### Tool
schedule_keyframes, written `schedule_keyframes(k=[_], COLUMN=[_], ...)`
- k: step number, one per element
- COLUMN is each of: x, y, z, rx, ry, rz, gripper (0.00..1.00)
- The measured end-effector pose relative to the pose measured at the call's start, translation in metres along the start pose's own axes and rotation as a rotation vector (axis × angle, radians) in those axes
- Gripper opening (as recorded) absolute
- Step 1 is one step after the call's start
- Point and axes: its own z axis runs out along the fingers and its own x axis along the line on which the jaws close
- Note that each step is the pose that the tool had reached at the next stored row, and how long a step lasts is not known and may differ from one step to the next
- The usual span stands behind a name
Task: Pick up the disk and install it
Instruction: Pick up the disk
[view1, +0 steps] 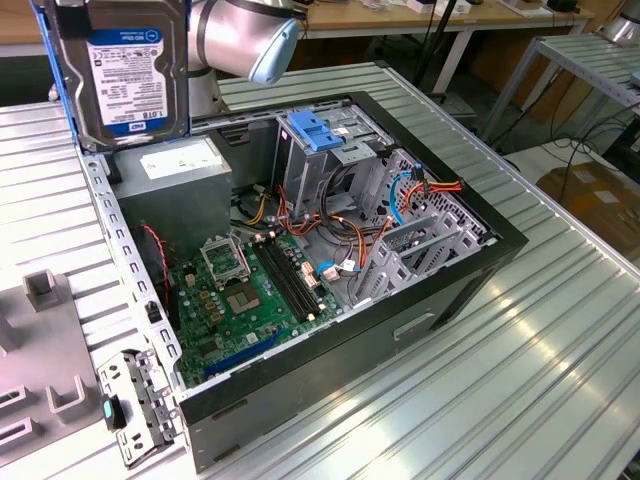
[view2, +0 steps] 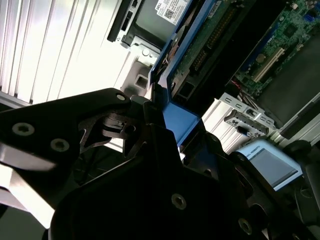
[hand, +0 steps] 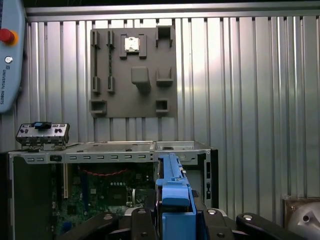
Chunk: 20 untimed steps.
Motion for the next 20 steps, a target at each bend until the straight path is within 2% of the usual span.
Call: schedule_keyframes(k=[3, 9, 12, 16, 20], x=[0.0001, 0.0038, 0.005, 0.0052, 0.0051], y=[-0.0055, -0.0071, -0.0074, -0.0139, -0.0253], z=[0.0, 0.0007, 0.0028, 0.0038, 0.0043], rx=[-0.0001, 0.0002, 0.0038, 0.004, 0.004], ry=[0.0, -0.0001, -0.0006, -0.0007, -0.0006], rz=[0.0, 0.002, 0.03, 0.035, 0.035], gripper=[0.37, 0.37, 0.37, 0.37, 0.37])
